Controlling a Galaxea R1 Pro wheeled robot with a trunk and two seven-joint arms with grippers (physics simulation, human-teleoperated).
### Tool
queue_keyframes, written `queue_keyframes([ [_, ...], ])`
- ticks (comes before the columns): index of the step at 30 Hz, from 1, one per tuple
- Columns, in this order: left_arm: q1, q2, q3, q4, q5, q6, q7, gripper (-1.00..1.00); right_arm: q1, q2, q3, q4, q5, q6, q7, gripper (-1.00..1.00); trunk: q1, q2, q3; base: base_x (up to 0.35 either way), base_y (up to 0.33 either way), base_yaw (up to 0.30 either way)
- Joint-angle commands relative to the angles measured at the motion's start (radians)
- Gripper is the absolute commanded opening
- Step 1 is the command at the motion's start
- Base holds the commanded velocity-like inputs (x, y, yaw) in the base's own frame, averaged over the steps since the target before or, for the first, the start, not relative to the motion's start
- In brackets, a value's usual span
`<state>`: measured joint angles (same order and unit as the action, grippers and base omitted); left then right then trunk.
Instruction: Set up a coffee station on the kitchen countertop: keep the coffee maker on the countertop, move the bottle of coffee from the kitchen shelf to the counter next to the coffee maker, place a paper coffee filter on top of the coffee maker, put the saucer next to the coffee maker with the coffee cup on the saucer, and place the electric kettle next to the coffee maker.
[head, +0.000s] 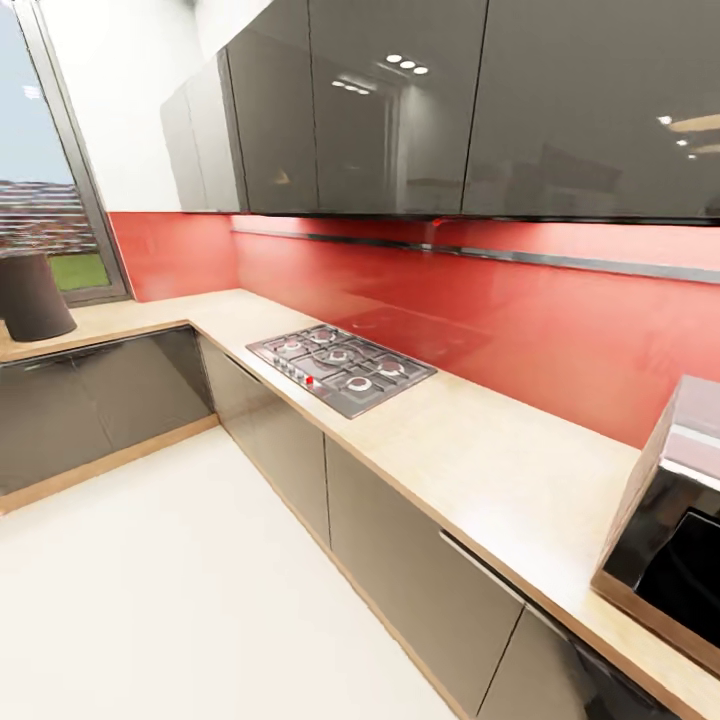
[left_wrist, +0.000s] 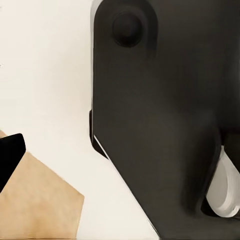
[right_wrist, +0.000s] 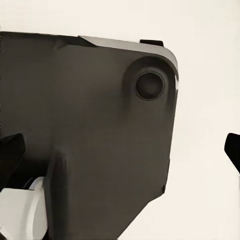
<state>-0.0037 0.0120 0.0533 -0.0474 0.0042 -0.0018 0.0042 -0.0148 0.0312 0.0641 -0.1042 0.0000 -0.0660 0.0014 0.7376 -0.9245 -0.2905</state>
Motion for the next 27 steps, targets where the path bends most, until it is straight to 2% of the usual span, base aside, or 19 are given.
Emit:
queue_keyframes([
  [1, -0.001, 0.001, 0.005, 0.000, 0.000, 0.000, 0.001, 1.00, -0.001, 0.000, 0.006, 0.000, 0.000, -0.003, 0.000, 1.00, -0.004, 0.007, 0.001, 0.000, 0.000, 0.266],
  [12, -0.004, -0.003, 0.005, 0.000, -0.001, 0.002, 0.002, 1.00, -0.001, 0.001, 0.003, 0.000, -0.003, -0.003, -0.003, 1.00, -0.046, 0.084, 0.026, 0.000, 0.000, 0.265],
  [20, -0.004, 0.005, 0.005, 0.000, 0.000, 0.000, 0.002, 1.00, -0.001, 0.003, 0.002, -0.003, -0.003, -0.003, -0.003, 1.00, -0.077, 0.140, 0.045, 0.000, 0.000, 0.265],
  [27, -0.005, -0.005, 0.006, -0.003, 0.007, 0.000, 0.002, 1.00, -0.001, 0.001, 0.001, -0.006, -0.003, -0.003, -0.004, 1.00, -0.104, 0.189, 0.061, 0.000, 0.000, 0.265],
])
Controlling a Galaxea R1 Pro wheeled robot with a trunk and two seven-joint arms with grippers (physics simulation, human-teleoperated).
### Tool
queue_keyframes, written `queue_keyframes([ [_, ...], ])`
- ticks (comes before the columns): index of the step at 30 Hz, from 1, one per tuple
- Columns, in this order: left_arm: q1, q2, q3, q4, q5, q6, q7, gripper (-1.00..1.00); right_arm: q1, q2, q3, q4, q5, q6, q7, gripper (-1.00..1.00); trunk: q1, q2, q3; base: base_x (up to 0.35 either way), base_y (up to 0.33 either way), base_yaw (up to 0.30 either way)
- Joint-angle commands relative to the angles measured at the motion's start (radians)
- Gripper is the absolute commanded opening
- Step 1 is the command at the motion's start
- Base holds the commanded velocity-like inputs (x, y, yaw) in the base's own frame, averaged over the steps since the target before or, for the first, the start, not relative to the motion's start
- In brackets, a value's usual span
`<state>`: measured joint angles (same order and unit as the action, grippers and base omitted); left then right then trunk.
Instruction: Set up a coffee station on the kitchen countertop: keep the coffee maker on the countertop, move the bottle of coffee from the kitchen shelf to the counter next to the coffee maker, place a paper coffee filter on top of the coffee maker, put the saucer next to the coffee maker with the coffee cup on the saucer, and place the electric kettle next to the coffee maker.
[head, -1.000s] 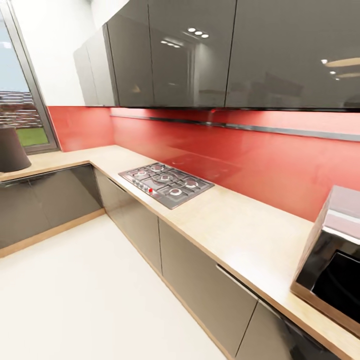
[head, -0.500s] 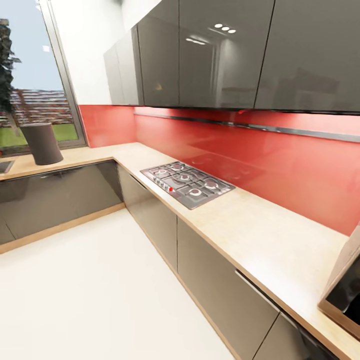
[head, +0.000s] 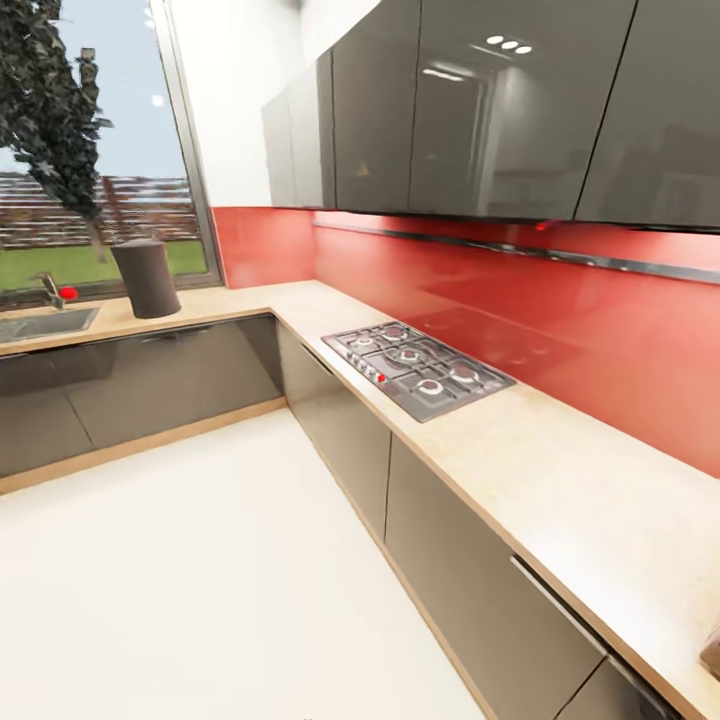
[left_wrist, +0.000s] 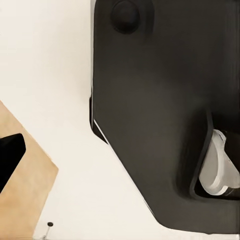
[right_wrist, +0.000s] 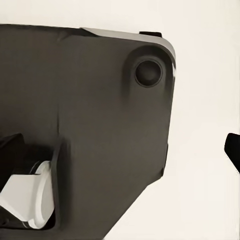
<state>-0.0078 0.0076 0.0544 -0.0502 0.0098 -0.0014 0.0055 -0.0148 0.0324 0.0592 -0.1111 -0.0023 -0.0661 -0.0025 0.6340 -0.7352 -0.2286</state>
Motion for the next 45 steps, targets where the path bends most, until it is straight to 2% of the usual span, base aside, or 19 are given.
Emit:
queue_keyframes([
  [1, -0.002, -0.001, 0.005, -0.004, 0.006, 0.000, 0.001, 1.00, -0.001, -0.001, 0.006, 0.001, 0.000, -0.003, 0.000, 1.00, -0.004, 0.006, 0.001, 0.000, 0.000, 0.265],
  [8, -0.007, 0.001, 0.004, -0.019, 0.017, 0.001, 0.001, 1.00, -0.001, -0.003, 0.005, 0.001, -0.001, -0.003, -0.001, 1.00, -0.031, 0.055, 0.017, 0.000, 0.000, 0.265],
  [45, -0.007, 0.000, 0.004, -0.033, 0.018, 0.000, 0.001, 1.00, -0.001, -0.003, 0.005, 0.001, -0.001, -0.003, -0.001, 1.00, -0.172, 0.314, 0.104, 0.000, 0.000, 0.267],
])
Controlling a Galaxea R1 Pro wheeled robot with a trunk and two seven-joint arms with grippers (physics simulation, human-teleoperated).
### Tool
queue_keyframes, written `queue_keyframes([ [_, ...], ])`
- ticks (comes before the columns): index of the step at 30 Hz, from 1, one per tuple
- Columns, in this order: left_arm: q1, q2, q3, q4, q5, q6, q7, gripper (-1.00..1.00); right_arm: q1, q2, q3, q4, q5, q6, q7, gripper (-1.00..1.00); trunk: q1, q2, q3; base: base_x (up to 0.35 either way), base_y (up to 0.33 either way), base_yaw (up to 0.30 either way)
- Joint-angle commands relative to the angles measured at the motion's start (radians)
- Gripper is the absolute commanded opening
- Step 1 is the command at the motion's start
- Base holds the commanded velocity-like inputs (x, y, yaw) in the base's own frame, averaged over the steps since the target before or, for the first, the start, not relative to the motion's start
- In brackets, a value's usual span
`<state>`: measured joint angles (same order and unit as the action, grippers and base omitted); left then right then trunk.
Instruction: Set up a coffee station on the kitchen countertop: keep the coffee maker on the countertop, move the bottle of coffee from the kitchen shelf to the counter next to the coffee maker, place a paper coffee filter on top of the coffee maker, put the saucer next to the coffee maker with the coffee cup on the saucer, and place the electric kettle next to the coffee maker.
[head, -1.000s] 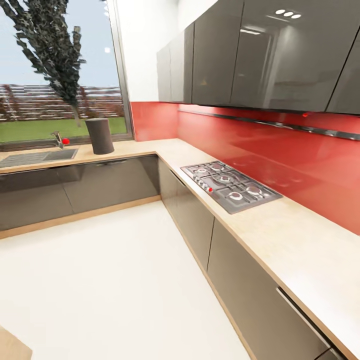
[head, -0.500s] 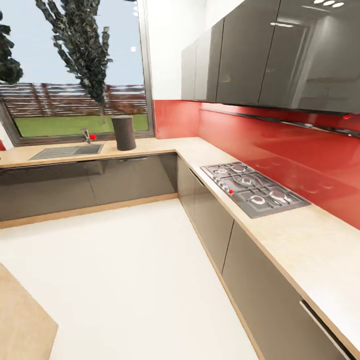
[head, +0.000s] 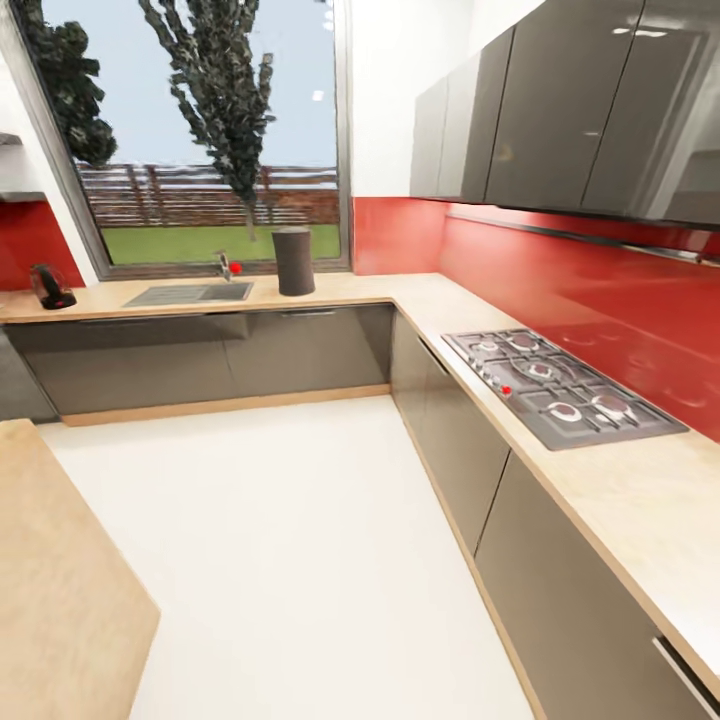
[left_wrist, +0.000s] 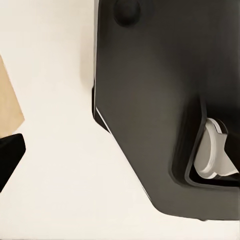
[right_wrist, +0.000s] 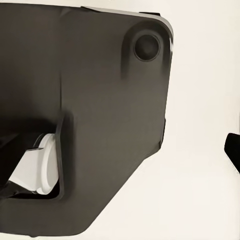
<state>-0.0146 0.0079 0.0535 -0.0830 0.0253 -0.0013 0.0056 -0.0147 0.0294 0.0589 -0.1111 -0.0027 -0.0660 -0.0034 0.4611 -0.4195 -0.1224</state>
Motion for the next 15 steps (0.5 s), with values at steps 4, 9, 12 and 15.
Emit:
queue_keyframes([
  [4, -0.001, 0.000, 0.005, 0.000, 0.003, 0.000, 0.001, 1.00, -0.001, 0.000, 0.006, 0.001, 0.000, -0.004, 0.000, 1.00, -0.011, 0.019, 0.007, 0.000, 0.000, 0.285],
  [9, -0.001, 0.000, 0.005, 0.000, 0.003, 0.000, 0.001, 1.00, -0.001, 0.000, 0.006, 0.001, 0.000, -0.004, 0.000, 1.00, -0.011, 0.019, 0.011, 0.000, 0.000, 0.252],
  [12, -0.001, 0.000, 0.005, 0.000, 0.003, 0.000, 0.001, 1.00, -0.001, 0.000, 0.006, 0.001, 0.000, -0.005, 0.000, 1.00, -0.011, 0.019, 0.014, 0.000, 0.000, 0.180],
  [15, -0.001, 0.000, 0.005, 0.000, 0.003, 0.000, 0.001, 1.00, -0.001, 0.000, 0.006, 0.001, 0.000, -0.005, 0.000, 1.00, -0.011, 0.019, 0.018, 0.000, 0.000, 0.126],
])
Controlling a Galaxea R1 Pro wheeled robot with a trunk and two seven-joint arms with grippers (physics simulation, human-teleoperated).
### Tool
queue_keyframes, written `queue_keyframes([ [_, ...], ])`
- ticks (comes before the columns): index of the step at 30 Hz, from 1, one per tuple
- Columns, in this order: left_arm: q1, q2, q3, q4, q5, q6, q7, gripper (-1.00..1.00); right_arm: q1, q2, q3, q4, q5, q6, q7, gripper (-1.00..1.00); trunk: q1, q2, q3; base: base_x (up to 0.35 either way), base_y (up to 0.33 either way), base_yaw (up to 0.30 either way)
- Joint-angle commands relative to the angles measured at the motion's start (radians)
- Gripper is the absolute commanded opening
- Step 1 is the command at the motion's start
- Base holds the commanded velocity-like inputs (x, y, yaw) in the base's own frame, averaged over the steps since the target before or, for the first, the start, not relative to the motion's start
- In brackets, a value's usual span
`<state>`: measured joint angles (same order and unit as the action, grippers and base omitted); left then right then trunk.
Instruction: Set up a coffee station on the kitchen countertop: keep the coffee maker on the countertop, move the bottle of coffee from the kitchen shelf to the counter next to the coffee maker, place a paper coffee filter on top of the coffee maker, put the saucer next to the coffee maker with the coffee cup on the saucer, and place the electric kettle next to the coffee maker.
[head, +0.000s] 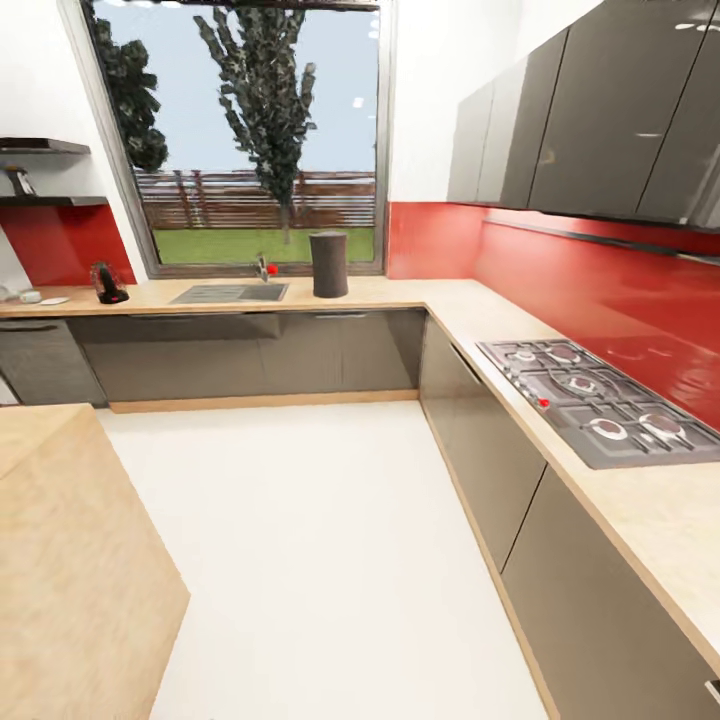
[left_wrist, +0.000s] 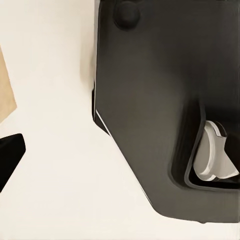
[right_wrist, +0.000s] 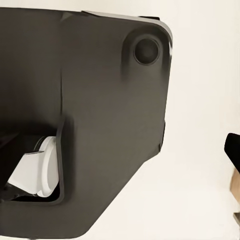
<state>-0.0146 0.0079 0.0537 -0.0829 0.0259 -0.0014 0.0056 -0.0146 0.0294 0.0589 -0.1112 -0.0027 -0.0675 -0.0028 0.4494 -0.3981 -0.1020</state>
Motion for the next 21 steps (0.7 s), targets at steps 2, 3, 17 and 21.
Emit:
queue_keyframes([
  [2, -0.001, 0.000, 0.005, 0.000, 0.002, 0.000, 0.001, 1.00, -0.001, 0.000, 0.006, 0.001, 0.000, -0.003, 0.000, 1.00, 0.001, -0.002, 0.001, 0.000, 0.000, 0.121],
  [3, -0.001, 0.000, 0.005, 0.000, 0.003, 0.000, 0.001, 1.00, -0.001, 0.000, 0.006, 0.001, 0.000, -0.003, 0.000, 1.00, 0.001, -0.002, 0.002, 0.000, 0.000, 0.120],
  [17, -0.001, -0.001, 0.006, 0.000, 0.003, 0.000, 0.000, 1.00, -0.001, 0.000, 0.006, 0.001, 0.000, -0.003, 0.000, 1.00, 0.001, -0.002, 0.023, 0.000, 0.000, 0.115],
  [21, -0.001, -0.001, 0.006, 0.000, 0.003, 0.000, 0.000, 1.00, -0.001, 0.000, 0.006, 0.001, 0.000, -0.003, 0.000, 1.00, 0.001, -0.002, 0.028, 0.000, 0.000, 0.100],
])
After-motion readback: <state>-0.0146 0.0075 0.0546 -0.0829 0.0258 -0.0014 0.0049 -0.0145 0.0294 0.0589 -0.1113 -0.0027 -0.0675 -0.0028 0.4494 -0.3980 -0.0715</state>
